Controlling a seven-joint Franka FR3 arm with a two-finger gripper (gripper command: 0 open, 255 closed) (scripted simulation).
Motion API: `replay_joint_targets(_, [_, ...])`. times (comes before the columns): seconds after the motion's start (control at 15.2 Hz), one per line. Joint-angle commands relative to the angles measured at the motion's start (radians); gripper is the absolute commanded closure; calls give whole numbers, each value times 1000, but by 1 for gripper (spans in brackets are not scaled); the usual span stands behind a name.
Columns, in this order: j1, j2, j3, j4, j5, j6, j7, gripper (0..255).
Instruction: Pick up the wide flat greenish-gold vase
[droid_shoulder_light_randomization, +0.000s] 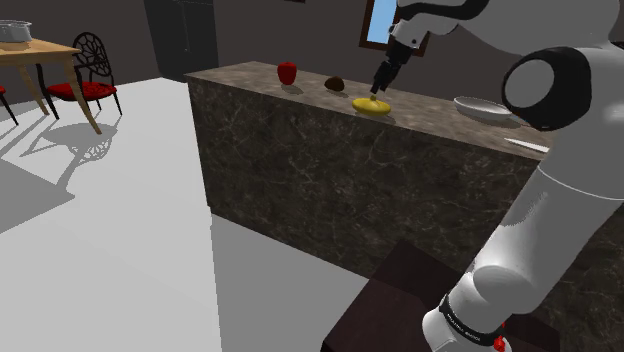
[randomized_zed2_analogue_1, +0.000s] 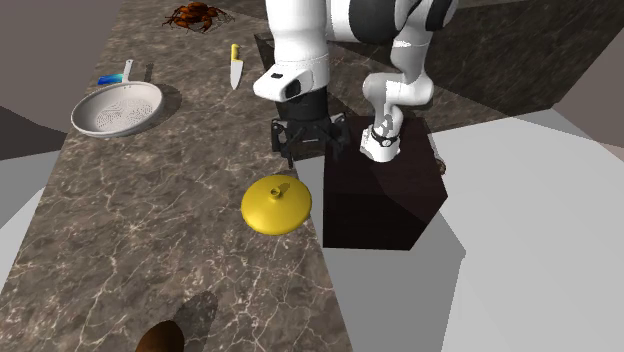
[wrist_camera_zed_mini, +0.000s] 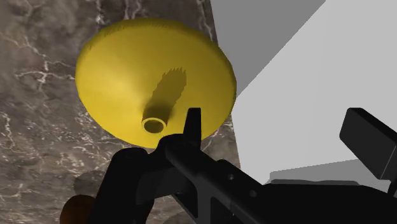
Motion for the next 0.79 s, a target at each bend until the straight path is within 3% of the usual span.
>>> replay_joint_targets(0.0, [-37, 111, -28, 132, 73, -39, -50, 0])
replay_joint_targets(0.33, [-205, 383, -40, 510, 253, -176, -115, 0])
replay_joint_targets(0.73, [-169, 338, -38, 373, 226, -84, -135, 0])
